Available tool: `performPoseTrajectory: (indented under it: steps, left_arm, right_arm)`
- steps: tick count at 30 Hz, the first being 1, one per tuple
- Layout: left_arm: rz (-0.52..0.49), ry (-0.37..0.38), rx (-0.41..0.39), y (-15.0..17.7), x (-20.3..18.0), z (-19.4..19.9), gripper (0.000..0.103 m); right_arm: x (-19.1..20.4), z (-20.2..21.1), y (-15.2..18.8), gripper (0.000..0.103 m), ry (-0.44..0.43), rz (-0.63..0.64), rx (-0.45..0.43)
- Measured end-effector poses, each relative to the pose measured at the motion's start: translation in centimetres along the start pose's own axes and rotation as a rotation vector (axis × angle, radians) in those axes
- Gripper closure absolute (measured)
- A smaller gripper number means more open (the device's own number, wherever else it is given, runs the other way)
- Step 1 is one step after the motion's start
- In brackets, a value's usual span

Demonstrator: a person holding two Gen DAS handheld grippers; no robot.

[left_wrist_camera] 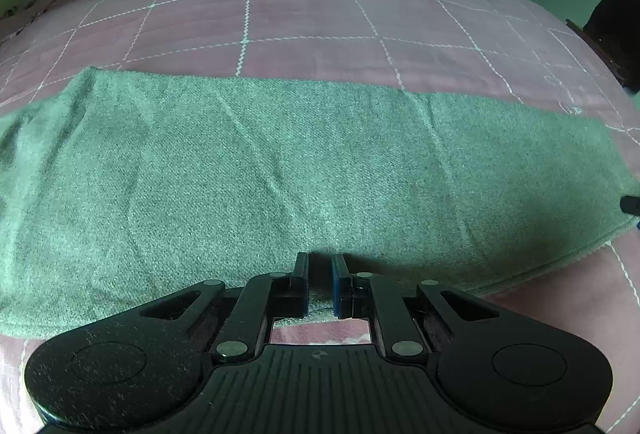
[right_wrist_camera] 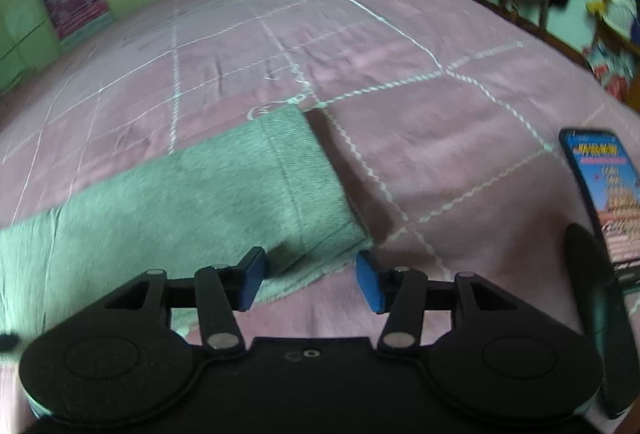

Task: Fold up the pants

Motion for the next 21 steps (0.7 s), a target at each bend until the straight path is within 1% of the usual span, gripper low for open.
performPoseTrajectory:
  steps: [1, 3, 4, 5, 7, 8, 9, 10, 12, 13, 16, 19, 21]
  left_arm:
    - [-0.004, 0.001, -0.001, 0.0, 0.0, 0.0, 0.093]
    - [-0.005, 0.003, -0.002, -0.1, 0.0, -0.1, 0.092]
    - [-0.001, 0.005, 0.0, -0.1, 0.1, -0.1, 0.092]
    - [0.003, 0.004, 0.001, -0.1, 0.1, -0.2, 0.092]
    - [-0.002, -0.003, -0.005, 0.0, 0.0, -0.3, 0.092]
    - [-0.011, -0.009, -0.011, 0.0, -0.1, -0.3, 0.092]
    - [-0.02, -0.013, -0.017, 0.0, -0.2, -0.2, 0.092]
    - [-0.027, -0.015, -0.021, 0.1, -0.2, -0.2, 0.092]
    - [-0.03, -0.016, -0.018, 0.0, -0.2, -0.2, 0.092]
    - [-0.022, -0.014, -0.009, -0.1, -0.1, -0.2, 0.092]
    - [0.0, 0.001, 0.015, -0.5, 0.3, 0.1, 0.092]
    - [0.049, 0.022, 0.032, -1.0, 1.8, 0.9, 0.092]
    - [0.084, 0.023, 0.03, -1.4, 3.4, 1.3, 0.092]
  right_arm:
    - [-0.2, -0.3, -0.1, 0.054, -0.005, -0.024, -0.004]
    - [-0.2, -0.3, -0.3, 0.075, -0.013, -0.057, -0.029]
    - [0.0, -0.1, -0.5, 0.084, -0.032, -0.063, -0.038]
    - [0.4, 0.1, -0.7, 0.084, -0.047, -0.057, -0.047]
    - [0.9, 0.6, -1.0, 0.084, -0.034, -0.017, -0.07]
    - [0.7, 0.4, -0.8, 0.078, -0.023, -0.013, -0.062]
    - [0.3, -0.1, -0.5, 0.076, -0.007, -0.023, -0.042]
    - [-0.2, -0.5, -0.3, 0.076, -0.009, -0.05, -0.034]
    - [-0.4, -0.5, -0.4, 0.078, -0.018, -0.085, -0.043]
    - [-0.1, -0.4, -0.5, 0.083, -0.013, -0.062, -0.044]
    - [0.9, 0.6, -1.4, 0.084, -0.014, -0.024, -0.086]
    - [1.1, 0.2, -1.2, 0.084, 0.03, 0.014, -0.043]
    - [2.4, 1.0, -2.0, 0.084, 0.014, 0.034, -0.075]
Point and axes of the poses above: each gripper's, at about its wrist camera, not at the fingertips, and z roughly against the way its jaws point, x to its left, y to its underside, the point moved 10 cm from there along -z, roughly the way its jaws point, and after that the axes turned 15 degrees about -y, right-handed, at the moved point
